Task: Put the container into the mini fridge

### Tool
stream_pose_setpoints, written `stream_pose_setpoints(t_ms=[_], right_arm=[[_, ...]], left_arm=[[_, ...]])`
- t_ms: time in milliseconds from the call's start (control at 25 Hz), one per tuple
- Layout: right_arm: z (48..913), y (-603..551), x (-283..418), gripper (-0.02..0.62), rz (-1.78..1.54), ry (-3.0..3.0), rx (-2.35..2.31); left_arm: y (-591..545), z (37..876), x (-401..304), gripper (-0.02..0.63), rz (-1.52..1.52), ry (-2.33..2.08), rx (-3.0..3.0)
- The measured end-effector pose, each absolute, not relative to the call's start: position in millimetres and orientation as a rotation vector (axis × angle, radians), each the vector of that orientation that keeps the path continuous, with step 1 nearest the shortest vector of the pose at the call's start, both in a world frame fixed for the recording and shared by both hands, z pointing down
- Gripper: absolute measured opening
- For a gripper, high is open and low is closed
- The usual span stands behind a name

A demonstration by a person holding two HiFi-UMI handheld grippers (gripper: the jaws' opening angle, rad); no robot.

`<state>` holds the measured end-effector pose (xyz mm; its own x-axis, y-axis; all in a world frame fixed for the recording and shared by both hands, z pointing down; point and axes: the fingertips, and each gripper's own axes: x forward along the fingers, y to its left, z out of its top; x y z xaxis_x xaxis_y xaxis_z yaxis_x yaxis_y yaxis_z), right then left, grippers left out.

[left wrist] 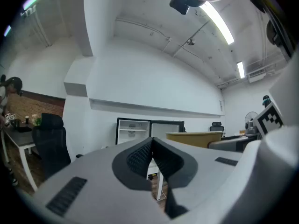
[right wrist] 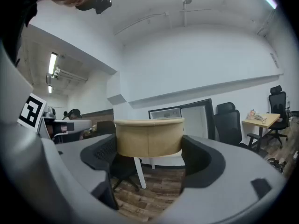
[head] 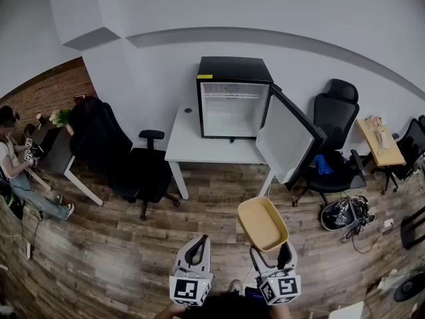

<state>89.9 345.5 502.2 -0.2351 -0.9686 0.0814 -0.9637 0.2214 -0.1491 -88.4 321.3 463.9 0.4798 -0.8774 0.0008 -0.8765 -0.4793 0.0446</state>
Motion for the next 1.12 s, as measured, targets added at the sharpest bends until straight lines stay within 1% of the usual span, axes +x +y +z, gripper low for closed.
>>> stream_pose_setpoints(t_ms=[520, 1120], right_arm=[[502.6, 344.9, 107.1, 0.434, -0.268, 2.424, -1.894], [516.9, 303.6, 167.5, 0.434, -0.270, 2.537, -1.783]], left_arm=[[320.6, 463.2, -67.3, 0.008, -0.026, -1.595, 2.678], [307.0, 474.5, -17.2, 0.008, -0.020, -1.720, 2.594]])
